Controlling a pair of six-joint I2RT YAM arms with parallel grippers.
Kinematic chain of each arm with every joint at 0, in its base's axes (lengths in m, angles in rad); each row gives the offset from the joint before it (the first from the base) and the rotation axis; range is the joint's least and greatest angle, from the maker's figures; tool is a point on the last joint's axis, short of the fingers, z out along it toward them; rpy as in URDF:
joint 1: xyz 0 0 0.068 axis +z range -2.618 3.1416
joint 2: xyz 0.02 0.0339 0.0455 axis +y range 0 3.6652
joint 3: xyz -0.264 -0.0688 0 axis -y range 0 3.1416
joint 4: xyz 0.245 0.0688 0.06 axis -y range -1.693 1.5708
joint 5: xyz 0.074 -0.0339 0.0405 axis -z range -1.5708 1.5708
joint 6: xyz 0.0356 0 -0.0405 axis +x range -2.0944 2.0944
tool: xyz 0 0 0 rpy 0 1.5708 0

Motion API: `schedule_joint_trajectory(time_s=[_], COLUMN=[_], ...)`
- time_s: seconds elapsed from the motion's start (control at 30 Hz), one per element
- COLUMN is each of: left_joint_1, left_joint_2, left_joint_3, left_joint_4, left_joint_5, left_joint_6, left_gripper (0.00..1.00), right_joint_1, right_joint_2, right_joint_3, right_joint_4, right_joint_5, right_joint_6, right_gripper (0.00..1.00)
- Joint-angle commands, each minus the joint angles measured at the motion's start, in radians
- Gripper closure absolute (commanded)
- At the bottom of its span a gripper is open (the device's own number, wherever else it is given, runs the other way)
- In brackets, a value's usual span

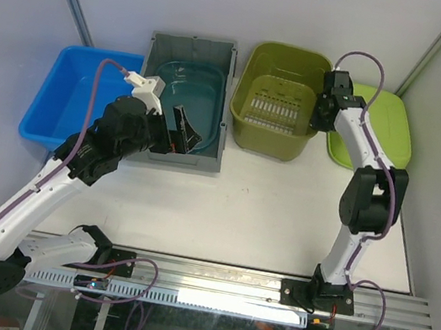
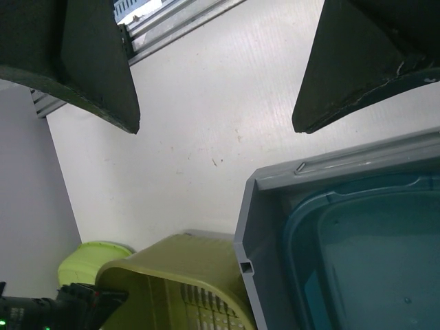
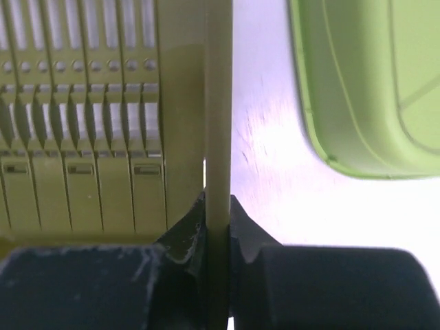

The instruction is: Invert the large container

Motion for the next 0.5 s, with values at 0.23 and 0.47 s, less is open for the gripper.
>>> schedule_joint_trajectory(time_s=[0.23, 0.47], left_joint_1=[-0.002, -0.002], left_joint_2=[0.08, 0.122], left_joint_3=[0.045, 0.071], left_joint_4=[0.088, 0.103], left_joint_5=[0.084, 0.1], left_joint_6=[0.029, 0.049], left_gripper=[0.01, 0.01], right_joint_1=[-0.02, -0.026], right_joint_2=[-0.5, -0.626], right_joint_3=[-0.389, -0.486], right_joint_4=[0.009, -0.167], right_joint_5=[-0.158, 0.048], right_joint_6=[-0.193, -0.124], right_gripper=[1.0, 0.33])
